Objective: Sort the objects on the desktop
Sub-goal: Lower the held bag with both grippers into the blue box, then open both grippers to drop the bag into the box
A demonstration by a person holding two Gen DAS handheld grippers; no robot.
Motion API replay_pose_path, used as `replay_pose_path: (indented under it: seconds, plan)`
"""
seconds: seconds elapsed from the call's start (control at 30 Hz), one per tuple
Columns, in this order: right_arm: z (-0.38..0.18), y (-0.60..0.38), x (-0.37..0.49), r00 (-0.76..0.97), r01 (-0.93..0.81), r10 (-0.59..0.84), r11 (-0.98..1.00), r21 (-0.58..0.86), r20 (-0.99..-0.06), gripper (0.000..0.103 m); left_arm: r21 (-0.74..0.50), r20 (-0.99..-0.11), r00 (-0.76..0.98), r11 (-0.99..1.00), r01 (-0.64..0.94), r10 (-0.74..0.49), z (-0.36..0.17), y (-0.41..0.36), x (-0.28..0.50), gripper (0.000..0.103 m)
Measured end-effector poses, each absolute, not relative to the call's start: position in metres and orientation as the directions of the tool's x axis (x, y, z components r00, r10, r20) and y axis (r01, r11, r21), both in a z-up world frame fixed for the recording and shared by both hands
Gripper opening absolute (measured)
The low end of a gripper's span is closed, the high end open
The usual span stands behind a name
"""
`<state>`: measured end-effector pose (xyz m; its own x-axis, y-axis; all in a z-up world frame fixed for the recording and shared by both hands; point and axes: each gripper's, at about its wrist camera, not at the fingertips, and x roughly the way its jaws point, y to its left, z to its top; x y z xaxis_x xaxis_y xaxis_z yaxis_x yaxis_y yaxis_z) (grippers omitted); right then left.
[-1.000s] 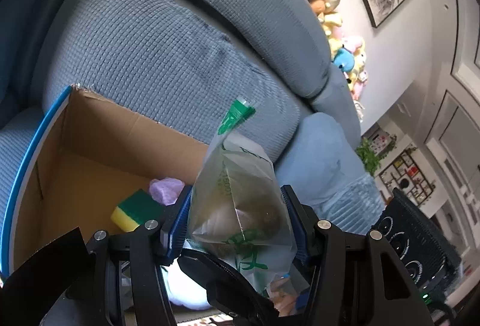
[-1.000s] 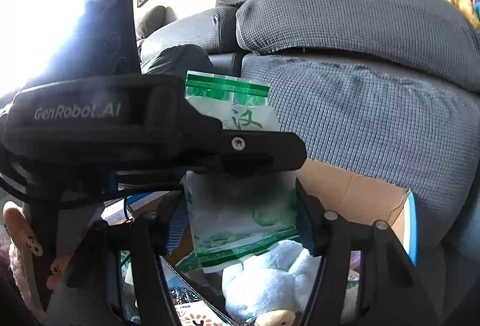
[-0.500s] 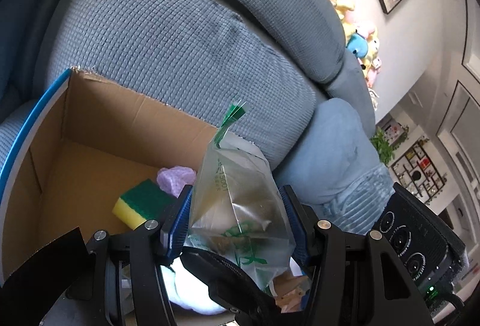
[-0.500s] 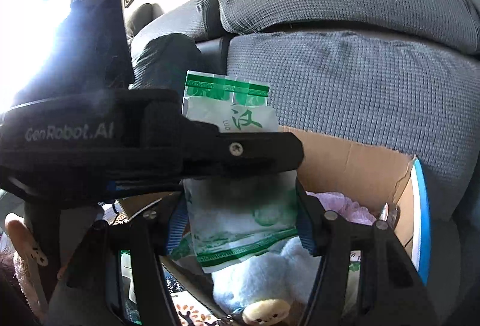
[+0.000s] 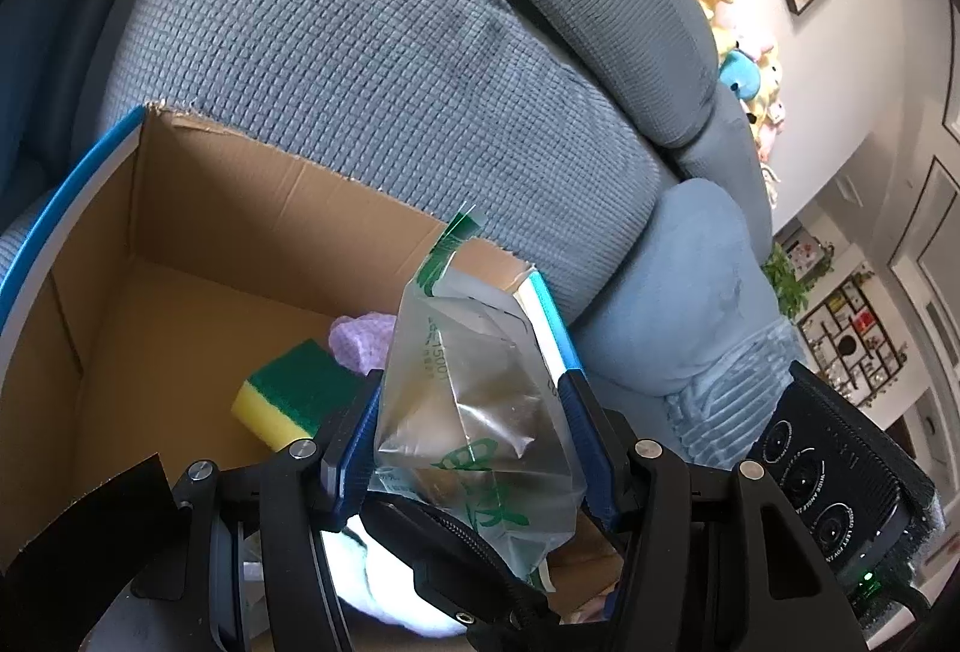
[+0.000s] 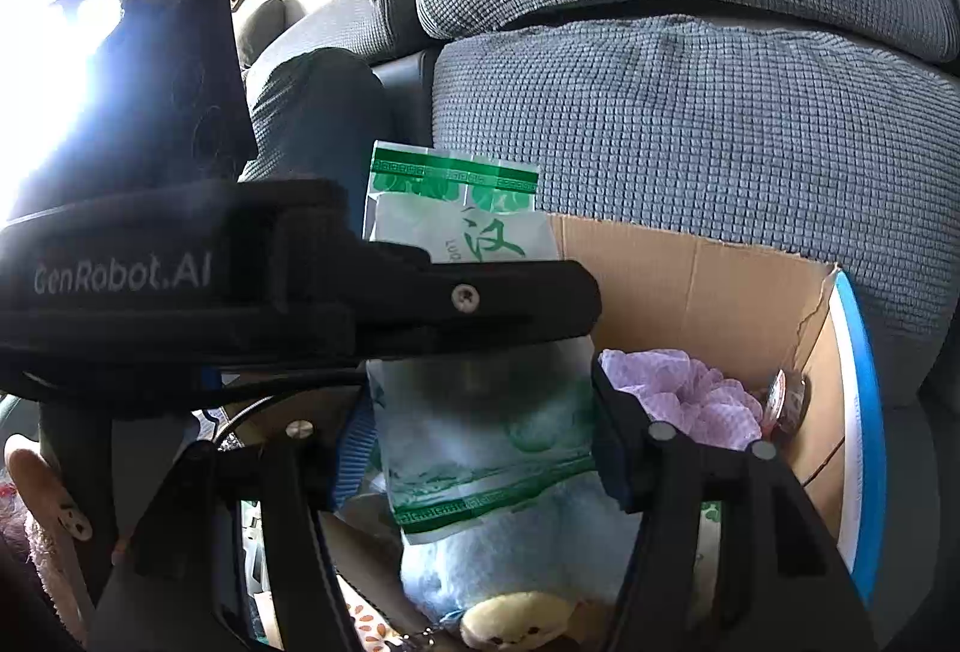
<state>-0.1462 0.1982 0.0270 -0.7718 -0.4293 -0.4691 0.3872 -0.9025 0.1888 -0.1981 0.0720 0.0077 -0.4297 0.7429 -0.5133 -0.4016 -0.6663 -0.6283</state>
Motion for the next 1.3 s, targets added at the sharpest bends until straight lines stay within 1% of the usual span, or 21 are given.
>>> replay_pose_path:
  seconds: [0.53, 0.87, 1.0, 1.3]
  plan:
    - [0.022, 0.199, -0.146, -0.769, 0.378, -0.423, -0.905, 0.193, -0.48, 0.063, -0.617, -0.536, -0.42, -0.679, -0.398, 0.733, 0.004, 0.077, -0.2, 0.058]
    - [0.023, 0.199, -0.142, -0.781, 0.383, -0.424, -0.905, 0.184, -0.458, 0.063, -0.61, -0.533, -0.432, -0.684, -0.399, 0.727, 0.007, 0.076, -0.198, 0.058]
    - [0.025, 0.2, -0.14, -0.774, 0.397, -0.45, -0.893, 0.212, -0.445, 0.063, -0.587, -0.534, -0.459, -0.702, -0.403, 0.71, 0.014, 0.075, -0.192, 0.058]
    - [0.022, 0.198, -0.137, -0.777, 0.398, -0.446, -0.895, 0.201, -0.444, 0.063, -0.587, -0.541, -0.462, -0.709, -0.39, 0.702, 0.014, 0.075, -0.193, 0.058]
